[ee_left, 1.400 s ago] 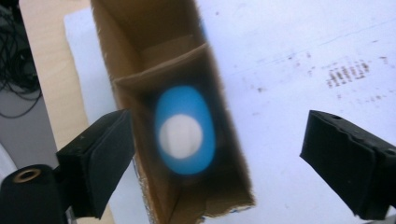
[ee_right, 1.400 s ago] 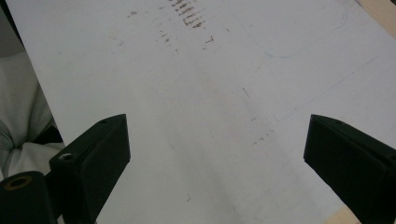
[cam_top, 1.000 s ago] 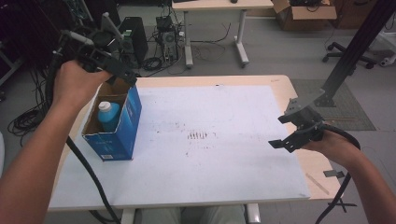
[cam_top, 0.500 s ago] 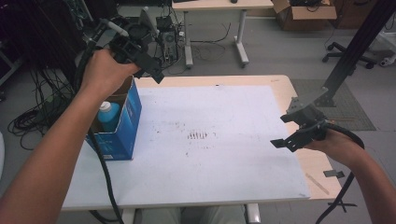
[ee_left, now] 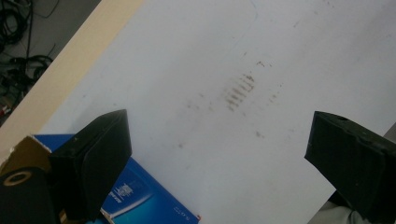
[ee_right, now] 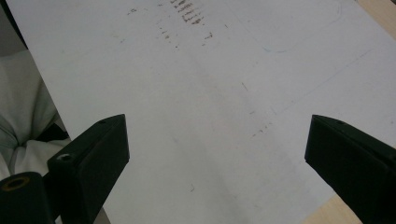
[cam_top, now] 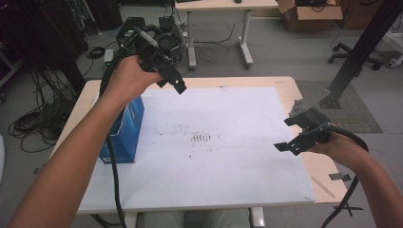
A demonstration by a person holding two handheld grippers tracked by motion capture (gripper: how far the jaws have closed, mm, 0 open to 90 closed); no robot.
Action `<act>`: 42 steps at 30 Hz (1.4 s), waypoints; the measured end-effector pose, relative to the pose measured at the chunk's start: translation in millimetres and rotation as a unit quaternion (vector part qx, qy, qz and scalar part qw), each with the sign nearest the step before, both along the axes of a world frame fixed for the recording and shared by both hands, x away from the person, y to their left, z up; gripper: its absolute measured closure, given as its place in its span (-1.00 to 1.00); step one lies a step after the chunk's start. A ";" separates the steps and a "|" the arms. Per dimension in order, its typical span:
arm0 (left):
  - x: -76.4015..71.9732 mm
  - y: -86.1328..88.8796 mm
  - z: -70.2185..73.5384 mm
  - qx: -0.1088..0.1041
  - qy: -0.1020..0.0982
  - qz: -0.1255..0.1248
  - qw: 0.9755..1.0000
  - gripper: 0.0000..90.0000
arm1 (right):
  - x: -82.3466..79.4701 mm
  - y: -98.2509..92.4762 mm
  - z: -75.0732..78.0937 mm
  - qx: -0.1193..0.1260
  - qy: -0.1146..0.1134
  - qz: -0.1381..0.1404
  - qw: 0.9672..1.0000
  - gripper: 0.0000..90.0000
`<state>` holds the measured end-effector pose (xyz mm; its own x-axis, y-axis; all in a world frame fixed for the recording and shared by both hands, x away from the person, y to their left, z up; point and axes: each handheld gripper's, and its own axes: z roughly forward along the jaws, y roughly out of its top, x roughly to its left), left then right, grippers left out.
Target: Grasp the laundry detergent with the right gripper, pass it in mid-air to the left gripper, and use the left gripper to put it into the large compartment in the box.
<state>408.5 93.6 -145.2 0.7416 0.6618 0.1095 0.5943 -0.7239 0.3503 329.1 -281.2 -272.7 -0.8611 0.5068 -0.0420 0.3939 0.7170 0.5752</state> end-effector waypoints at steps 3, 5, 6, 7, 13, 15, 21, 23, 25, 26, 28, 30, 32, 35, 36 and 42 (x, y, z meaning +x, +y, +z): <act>1.7 -6.2 -4.5 0.001 0.002 -0.021 1.000 -0.83 | 0.7 1.5 -1.0 -0.001 0.001 0.000 1.000 -0.87; 3.1 -9.8 -8.9 0.006 0.007 -0.028 1.000 -0.83 | 1.1 2.4 -2.0 -0.003 0.004 -0.001 1.000 -0.87; 3.4 -11.7 -11.8 0.011 0.008 -0.030 0.999 -0.83 | 1.1 2.7 -2.4 -0.005 0.004 -0.001 1.000 -0.87; 3.4 -13.7 -14.9 0.016 0.009 -0.034 0.999 -0.83 | 1.0 2.8 -2.9 -0.006 0.004 -0.001 1.000 -0.87; 3.3 -25.3 -32.3 0.023 0.020 -0.060 0.998 -0.83 | 2.9 3.0 -8.0 -0.007 0.012 -0.004 1.000 -0.87; 3.5 -29.0 -35.5 0.026 0.020 -0.067 0.997 -0.83 | 4.3 4.4 -9.3 -0.009 0.014 -0.002 1.000 -0.87; 3.5 -38.5 -37.9 0.019 0.016 -0.094 0.995 -0.83 | 7.9 7.1 -10.6 -0.010 0.015 0.000 1.000 -0.87; 4.7 -41.4 -38.8 0.019 0.016 -0.098 0.995 -0.83 | 8.8 7.7 -11.3 -0.011 0.016 0.000 1.000 -0.87; 7.2 -44.0 -40.0 0.019 0.019 -0.102 0.994 -0.83 | 9.0 8.2 -11.8 -0.012 0.016 0.002 1.000 -0.87; 8.4 -45.5 -40.8 0.020 0.021 -0.103 0.994 -0.83 | 9.0 8.2 -11.9 -0.012 0.016 0.002 1.000 -0.87; 10.7 -49.1 -43.1 0.020 0.022 -0.106 0.994 -0.83 | 9.3 7.9 -11.9 -0.012 0.017 0.000 1.000 -0.87; 11.9 -52.0 -44.7 0.021 0.023 -0.108 0.994 -0.83 | 9.7 7.7 -11.8 -0.012 0.017 0.000 1.000 -0.87; 12.8 -54.8 -45.8 0.020 0.023 -0.113 0.993 -0.84 | 9.4 7.8 -11.4 -0.014 0.019 -0.001 1.000 -0.87; 14.2 -58.4 -46.7 0.019 0.022 -0.120 0.992 -0.83 | 8.7 7.4 -11.0 -0.015 0.019 -0.001 1.000 -0.87; 14.8 -59.4 -47.0 0.018 0.021 -0.123 0.992 -0.83 | 8.8 7.2 -11.2 -0.016 0.020 -0.001 1.000 -0.87; 17.6 -65.5 -48.3 0.017 0.023 -0.132 0.991 -0.83 | 8.0 7.2 -12.8 -0.019 0.023 -0.001 1.000 -0.87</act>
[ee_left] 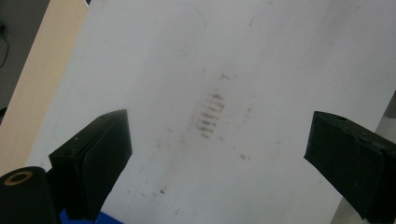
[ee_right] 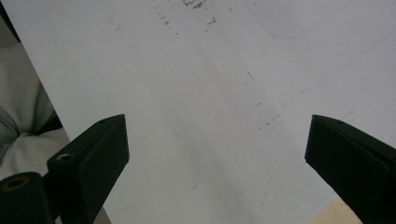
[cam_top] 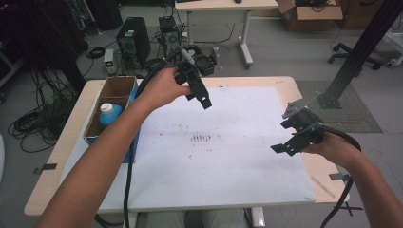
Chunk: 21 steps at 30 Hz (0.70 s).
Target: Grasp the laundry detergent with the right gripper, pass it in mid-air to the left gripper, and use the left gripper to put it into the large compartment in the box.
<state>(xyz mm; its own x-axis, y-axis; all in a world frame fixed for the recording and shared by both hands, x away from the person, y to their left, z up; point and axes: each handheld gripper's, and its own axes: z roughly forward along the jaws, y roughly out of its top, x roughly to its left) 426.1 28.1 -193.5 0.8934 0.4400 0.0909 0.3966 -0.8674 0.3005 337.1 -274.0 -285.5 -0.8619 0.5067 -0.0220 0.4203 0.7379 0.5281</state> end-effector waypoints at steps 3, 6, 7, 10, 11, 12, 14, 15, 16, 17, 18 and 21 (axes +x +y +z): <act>1.8 -2.3 0.5 0.000 -0.001 -0.002 1.000 -0.83 | 0.6 -0.7 0.0 -0.002 0.001 -0.001 1.000 -0.87; 4.6 -3.8 2.0 -0.002 -0.003 -0.003 1.000 -0.83 | 1.9 -2.2 0.1 0.001 0.001 -0.005 1.000 -0.87; 4.3 -4.1 2.9 -0.005 -0.002 0.000 1.000 -0.83 | 2.1 -2.5 -0.1 0.001 0.001 -0.005 1.000 -0.87; 3.7 -4.6 4.4 -0.009 -0.006 -0.001 1.000 -0.83 | 2.1 -3.0 -0.9 -0.002 0.002 -0.005 1.000 -0.87; 3.1 -4.8 4.1 -0.007 -0.007 -0.001 1.000 -0.83 | 1.9 -2.9 -0.8 -0.003 0.002 -0.006 1.000 -0.87; 2.3 -5.1 3.5 -0.005 -0.008 -0.002 1.000 -0.83 | 1.9 -2.8 -0.4 -0.003 0.002 -0.006 1.000 -0.87; 1.6 -4.8 4.1 -0.003 -0.008 0.000 1.000 -0.83 | 1.3 -1.9 1.1 -0.001 0.000 -0.005 1.000 -0.87; 1.3 -4.4 4.6 -0.003 -0.008 0.001 1.000 -0.83 | 1.2 -1.5 1.6 -0.001 -0.001 -0.004 1.000 -0.87; 0.9 -4.0 5.2 -0.003 -0.010 0.001 1.000 -0.83 | 1.3 -1.0 1.9 -0.001 -0.001 -0.003 1.000 -0.87; -0.1 -3.9 5.6 -0.004 -0.009 0.003 1.000 -0.83 | 1.2 -0.4 2.2 -0.001 -0.001 -0.002 1.000 -0.87; -0.1 -3.7 5.9 -0.002 -0.011 0.002 1.000 -0.83 | 1.2 0.3 2.2 0.000 -0.002 -0.001 1.000 -0.87; 0.8 -3.4 6.0 -0.004 -0.009 0.007 1.000 -0.83 | 1.2 1.7 2.0 0.000 -0.002 0.002 1.000 -0.86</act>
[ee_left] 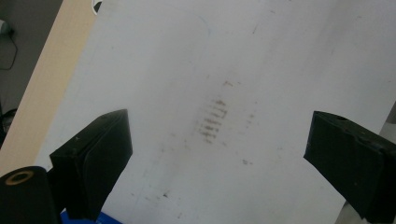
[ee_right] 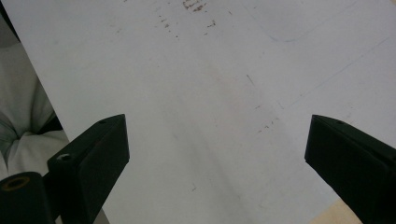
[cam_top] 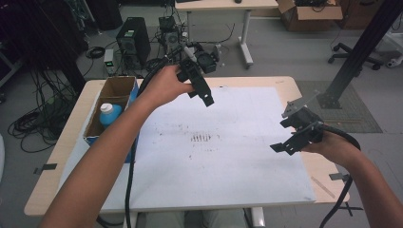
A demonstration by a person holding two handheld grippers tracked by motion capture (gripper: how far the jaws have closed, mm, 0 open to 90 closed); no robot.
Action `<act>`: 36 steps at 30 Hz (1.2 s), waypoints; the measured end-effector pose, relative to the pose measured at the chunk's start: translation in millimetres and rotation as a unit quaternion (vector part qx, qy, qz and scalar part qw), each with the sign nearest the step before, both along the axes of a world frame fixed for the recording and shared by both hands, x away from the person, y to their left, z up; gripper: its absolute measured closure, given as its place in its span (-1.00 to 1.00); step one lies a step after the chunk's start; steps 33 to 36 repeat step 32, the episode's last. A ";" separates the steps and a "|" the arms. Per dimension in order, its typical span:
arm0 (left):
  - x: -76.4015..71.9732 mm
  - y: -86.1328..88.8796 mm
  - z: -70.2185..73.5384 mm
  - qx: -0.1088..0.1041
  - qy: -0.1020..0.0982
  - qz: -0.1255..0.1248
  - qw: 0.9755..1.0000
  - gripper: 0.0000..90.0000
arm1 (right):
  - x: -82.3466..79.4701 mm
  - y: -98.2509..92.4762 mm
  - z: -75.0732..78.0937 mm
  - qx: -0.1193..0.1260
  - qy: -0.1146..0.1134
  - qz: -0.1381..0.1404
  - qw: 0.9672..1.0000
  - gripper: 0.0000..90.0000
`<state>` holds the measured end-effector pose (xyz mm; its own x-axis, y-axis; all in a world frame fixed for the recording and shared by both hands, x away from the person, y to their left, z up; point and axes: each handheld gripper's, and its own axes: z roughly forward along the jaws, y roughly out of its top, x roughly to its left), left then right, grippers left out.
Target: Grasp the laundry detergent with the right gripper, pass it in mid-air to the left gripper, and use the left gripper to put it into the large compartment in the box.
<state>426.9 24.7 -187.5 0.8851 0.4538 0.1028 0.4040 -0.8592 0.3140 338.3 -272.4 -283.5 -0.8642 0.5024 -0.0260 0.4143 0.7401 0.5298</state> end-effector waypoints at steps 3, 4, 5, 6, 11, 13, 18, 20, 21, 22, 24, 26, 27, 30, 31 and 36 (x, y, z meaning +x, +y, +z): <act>0.9 -1.5 -1.1 0.004 -0.001 -0.004 1.000 -0.83 | -0.3 0.0 -1.2 0.001 0.000 0.001 1.000 -0.86; 0.1 -2.5 -1.5 0.004 0.000 -0.002 1.000 -0.83 | -0.5 -0.4 -1.8 0.002 0.001 0.000 1.000 -0.86; 0.3 -3.2 -1.5 0.005 -0.002 -0.004 1.000 -0.83 | -0.5 -0.9 -2.5 0.001 0.001 0.000 1.000 -0.86; 0.0 -4.0 -1.7 0.004 -0.001 -0.004 1.000 -0.83 | -0.5 -1.5 -3.2 0.002 0.001 0.000 1.000 -0.86; -0.3 -6.2 -2.8 0.005 0.000 -0.004 1.000 -0.83 | -0.4 -2.9 -5.5 0.001 0.002 -0.001 1.000 -0.86; -0.9 -6.5 -3.1 0.004 0.000 -0.003 1.000 -0.83 | -0.2 -2.6 -5.9 0.002 0.004 -0.003 1.000 -0.87; -0.5 -5.3 -3.2 0.006 -0.004 -0.003 1.000 -0.83 | -1.1 -1.2 -6.0 0.002 0.002 0.000 1.000 -0.87; -0.8 -4.8 -2.9 0.005 -0.004 -0.002 1.000 -0.83 | -1.3 -1.6 -6.0 0.003 0.002 -0.001 1.000 -0.86; -1.1 -4.7 -2.9 0.005 -0.005 0.000 1.000 -0.83 | -1.5 -1.9 -5.8 0.004 0.002 -0.002 1.000 -0.87; -1.6 -4.7 -3.2 0.003 -0.004 0.002 1.000 -0.83 | -1.8 -2.0 -5.6 0.004 0.001 -0.003 1.000 -0.87; -1.9 -4.8 -2.8 0.004 -0.004 0.002 1.000 -0.83 | -2.3 -1.8 -5.1 0.005 0.001 -0.001 1.000 -0.87; -2.3 -5.0 -2.5 0.005 -0.004 0.002 1.000 -0.83 | -3.0 -1.0 -4.7 0.005 0.000 0.000 1.000 -0.87; -2.3 -5.0 -2.4 0.005 -0.005 0.000 1.000 -0.83 | -3.2 -0.8 -4.6 0.005 0.000 0.000 1.000 -0.87; -2.5 -5.2 -2.2 0.005 -0.005 0.000 1.000 -0.83 | -3.4 -0.6 -4.2 0.005 -0.001 -0.001 1.000 -0.87; -2.4 -5.2 -2.2 0.006 -0.006 -0.001 1.000 -0.83 | -3.4 -0.5 -4.2 0.005 0.000 0.000 1.000 -0.87; -2.5 -5.2 -2.2 0.006 -0.005 0.000 1.000 -0.83 | -3.5 -0.5 -4.2 0.005 0.000 0.000 1.000 -0.86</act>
